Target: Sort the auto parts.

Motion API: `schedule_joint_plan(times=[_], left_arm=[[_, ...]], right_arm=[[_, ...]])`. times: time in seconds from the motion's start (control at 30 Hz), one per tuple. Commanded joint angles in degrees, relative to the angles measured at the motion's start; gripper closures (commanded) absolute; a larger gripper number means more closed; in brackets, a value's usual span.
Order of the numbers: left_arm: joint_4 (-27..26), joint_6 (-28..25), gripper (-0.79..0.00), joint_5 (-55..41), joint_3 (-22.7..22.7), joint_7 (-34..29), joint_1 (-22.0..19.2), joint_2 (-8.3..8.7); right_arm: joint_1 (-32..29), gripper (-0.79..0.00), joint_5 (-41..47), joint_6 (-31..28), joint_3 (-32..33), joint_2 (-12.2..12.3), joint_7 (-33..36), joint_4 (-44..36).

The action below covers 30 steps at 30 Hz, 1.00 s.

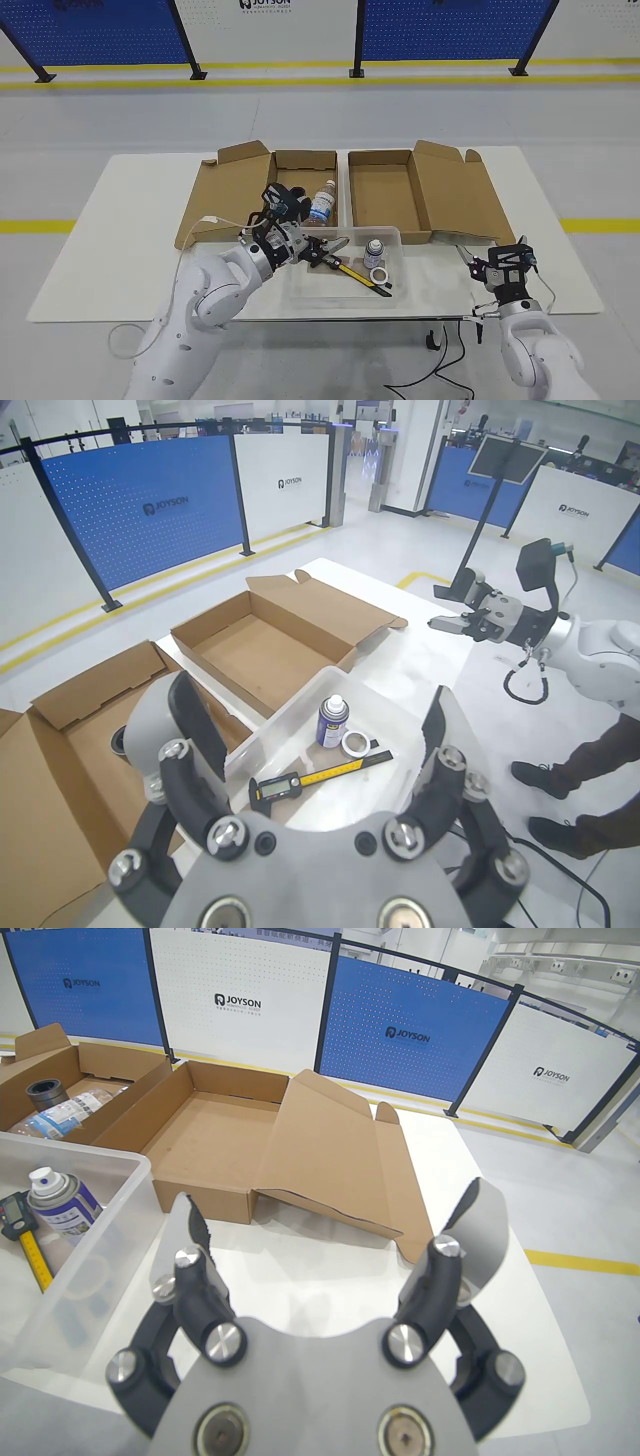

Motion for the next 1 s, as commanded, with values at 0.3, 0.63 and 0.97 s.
schedule_joint_plan(times=[0.3,0.63,0.97], left_arm=[[1.83,-5.7,-0.785,3.4,6.04,-2.85,-3.08,-0.01],[17.61,-3.0,-0.785,7.54,18.69,3.3,-13.88,-2.84],[29.28,-0.25,-0.785,10.44,25.63,8.26,-18.17,-5.16]], right_arm=[[0.0,-0.785,0.0,0.0,0.0,0.0,0.0,0.0],[0.0,-0.785,0.0,0.0,0.0,0.0,0.0,0.0],[0.0,-0.785,0.0,0.0,0.0,0.0,0.0,0.0]])
